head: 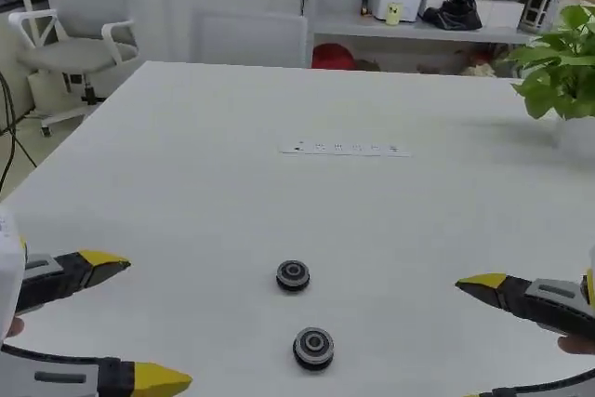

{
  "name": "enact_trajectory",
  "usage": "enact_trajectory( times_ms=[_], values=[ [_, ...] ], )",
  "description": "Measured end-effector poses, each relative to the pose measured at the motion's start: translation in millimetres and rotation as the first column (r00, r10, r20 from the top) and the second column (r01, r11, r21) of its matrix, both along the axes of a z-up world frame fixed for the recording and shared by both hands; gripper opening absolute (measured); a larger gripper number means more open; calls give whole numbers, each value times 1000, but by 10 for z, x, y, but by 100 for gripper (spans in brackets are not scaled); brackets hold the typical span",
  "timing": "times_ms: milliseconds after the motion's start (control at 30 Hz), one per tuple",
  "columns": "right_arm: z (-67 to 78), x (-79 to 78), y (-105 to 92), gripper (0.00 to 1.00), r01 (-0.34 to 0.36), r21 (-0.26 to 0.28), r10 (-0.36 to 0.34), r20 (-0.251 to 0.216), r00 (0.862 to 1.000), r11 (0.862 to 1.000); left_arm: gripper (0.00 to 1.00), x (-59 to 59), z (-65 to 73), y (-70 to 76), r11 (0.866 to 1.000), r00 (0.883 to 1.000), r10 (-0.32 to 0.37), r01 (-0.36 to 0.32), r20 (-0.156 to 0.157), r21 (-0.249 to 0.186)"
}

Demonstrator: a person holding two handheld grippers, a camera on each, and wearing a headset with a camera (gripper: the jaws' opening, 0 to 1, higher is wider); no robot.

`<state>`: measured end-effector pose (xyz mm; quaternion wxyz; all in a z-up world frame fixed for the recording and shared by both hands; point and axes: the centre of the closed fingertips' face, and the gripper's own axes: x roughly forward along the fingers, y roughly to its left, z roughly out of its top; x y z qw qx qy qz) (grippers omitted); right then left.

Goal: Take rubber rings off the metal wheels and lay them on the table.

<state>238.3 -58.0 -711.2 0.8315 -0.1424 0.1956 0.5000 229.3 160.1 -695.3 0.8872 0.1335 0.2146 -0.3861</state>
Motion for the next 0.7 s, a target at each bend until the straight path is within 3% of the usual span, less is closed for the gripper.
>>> enact_trajectory(
  times_ms=[700],
  values=[
    [18,48,73,85,3,6,-3,0,1000,1000,82,44,-13,44,1000,1000,-12,12,-1,-2]
  ],
)
